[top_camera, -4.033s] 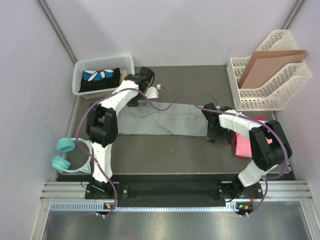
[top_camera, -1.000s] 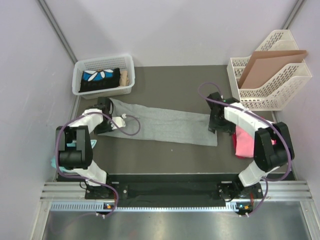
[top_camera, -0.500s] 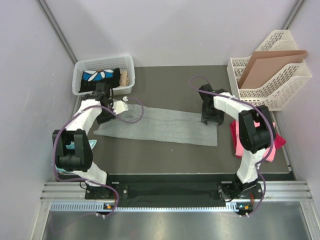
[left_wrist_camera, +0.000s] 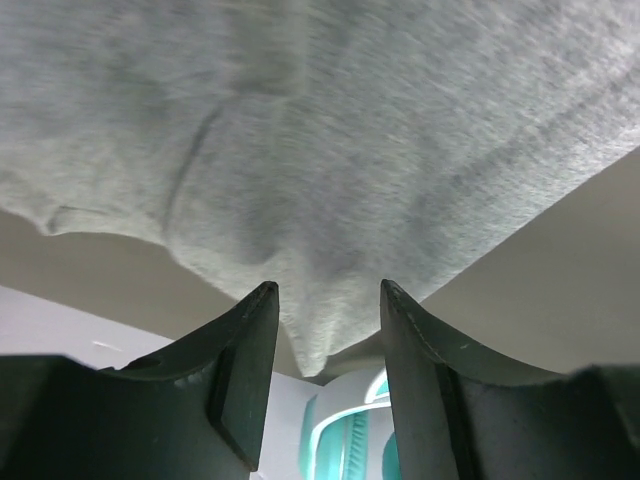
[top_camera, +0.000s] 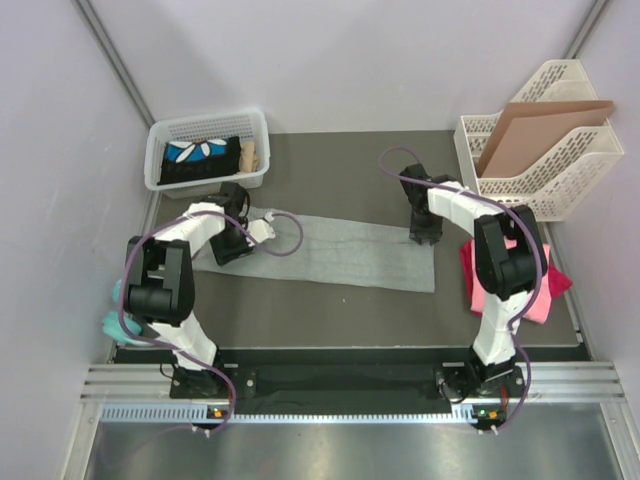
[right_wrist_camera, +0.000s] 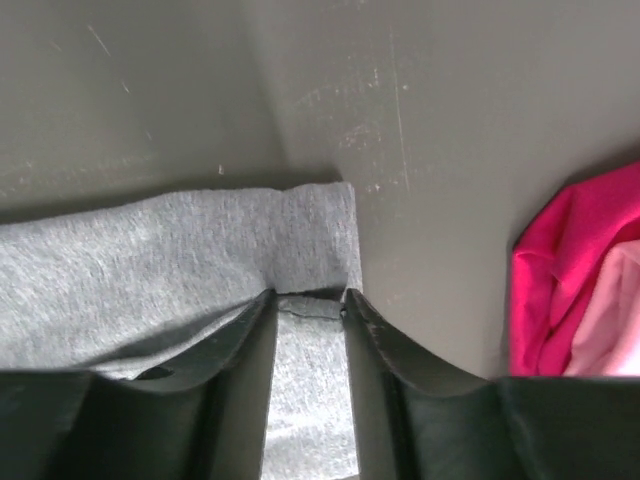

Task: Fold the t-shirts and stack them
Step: Fold the tshirt

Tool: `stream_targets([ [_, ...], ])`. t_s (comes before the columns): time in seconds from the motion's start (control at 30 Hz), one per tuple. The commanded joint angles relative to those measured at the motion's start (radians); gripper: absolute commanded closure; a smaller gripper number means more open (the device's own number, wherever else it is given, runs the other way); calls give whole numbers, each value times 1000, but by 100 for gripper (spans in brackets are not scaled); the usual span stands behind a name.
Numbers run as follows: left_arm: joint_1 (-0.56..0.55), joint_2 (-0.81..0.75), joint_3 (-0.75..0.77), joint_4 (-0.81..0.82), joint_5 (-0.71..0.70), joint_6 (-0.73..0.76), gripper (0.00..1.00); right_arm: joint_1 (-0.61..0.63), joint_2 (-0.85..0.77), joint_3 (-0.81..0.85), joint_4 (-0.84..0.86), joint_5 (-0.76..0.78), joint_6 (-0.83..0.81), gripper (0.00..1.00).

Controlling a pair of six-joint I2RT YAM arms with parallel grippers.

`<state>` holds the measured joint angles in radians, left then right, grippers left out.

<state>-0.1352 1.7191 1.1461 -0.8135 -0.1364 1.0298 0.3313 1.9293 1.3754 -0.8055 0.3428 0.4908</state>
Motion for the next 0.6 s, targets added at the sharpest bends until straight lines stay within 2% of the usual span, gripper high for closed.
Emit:
stream_targets([
  [0.0,2,-26,-46,50,-15,-2,50,-8,11,28,37,2,-6,71],
  [0.13,2,-36,-59,57,-31,1,50,-6,-24,8,32,-7,-6,94],
  [0.2,2,-45,-68,59,-32,7,50,-6,-44,-5,23,-7,-8,99],
  [0.57,3,-79,-131,99,-55,19,50,41,-274,-107,-66,16,11,100],
])
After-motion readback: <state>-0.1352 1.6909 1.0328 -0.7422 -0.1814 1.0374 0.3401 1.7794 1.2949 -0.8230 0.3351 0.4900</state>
